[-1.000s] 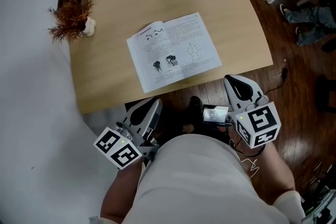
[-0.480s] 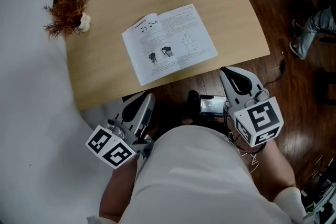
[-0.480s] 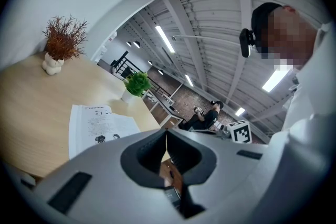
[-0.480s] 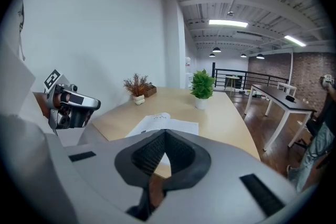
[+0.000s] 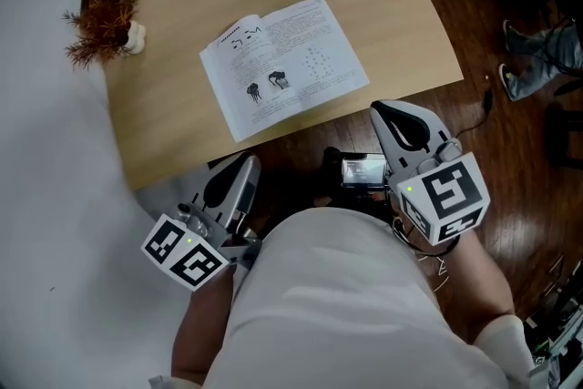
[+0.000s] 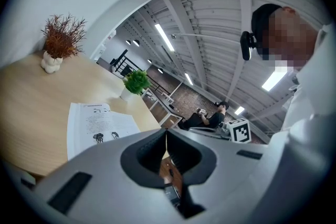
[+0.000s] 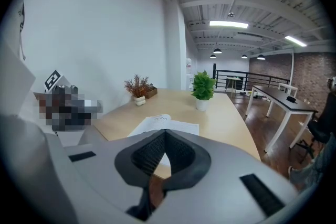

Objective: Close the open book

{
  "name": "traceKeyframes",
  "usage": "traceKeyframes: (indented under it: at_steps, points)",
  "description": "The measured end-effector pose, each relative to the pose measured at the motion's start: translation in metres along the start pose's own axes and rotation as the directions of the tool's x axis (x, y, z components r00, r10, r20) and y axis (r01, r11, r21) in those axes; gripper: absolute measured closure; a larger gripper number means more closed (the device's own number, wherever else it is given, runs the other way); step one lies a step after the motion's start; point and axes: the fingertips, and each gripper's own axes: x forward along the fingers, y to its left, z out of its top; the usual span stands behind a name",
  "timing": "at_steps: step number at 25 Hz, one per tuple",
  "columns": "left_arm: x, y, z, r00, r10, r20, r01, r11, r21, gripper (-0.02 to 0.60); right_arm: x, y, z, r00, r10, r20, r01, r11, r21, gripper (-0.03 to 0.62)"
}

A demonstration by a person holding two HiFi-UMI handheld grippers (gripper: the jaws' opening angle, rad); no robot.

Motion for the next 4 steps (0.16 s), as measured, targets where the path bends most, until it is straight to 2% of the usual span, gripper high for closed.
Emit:
traceKeyframes:
  at_steps: [4]
  points:
    - [0.0037, -0.0016, -0.0016, 1.0, 0.004, -0.009, -0.004, 1.0, -0.001, 0.584, 0.0006, -0.0025, 0.0004, 1.0, 0.007, 0.002, -0.007, 1.0, -0.003, 0.592]
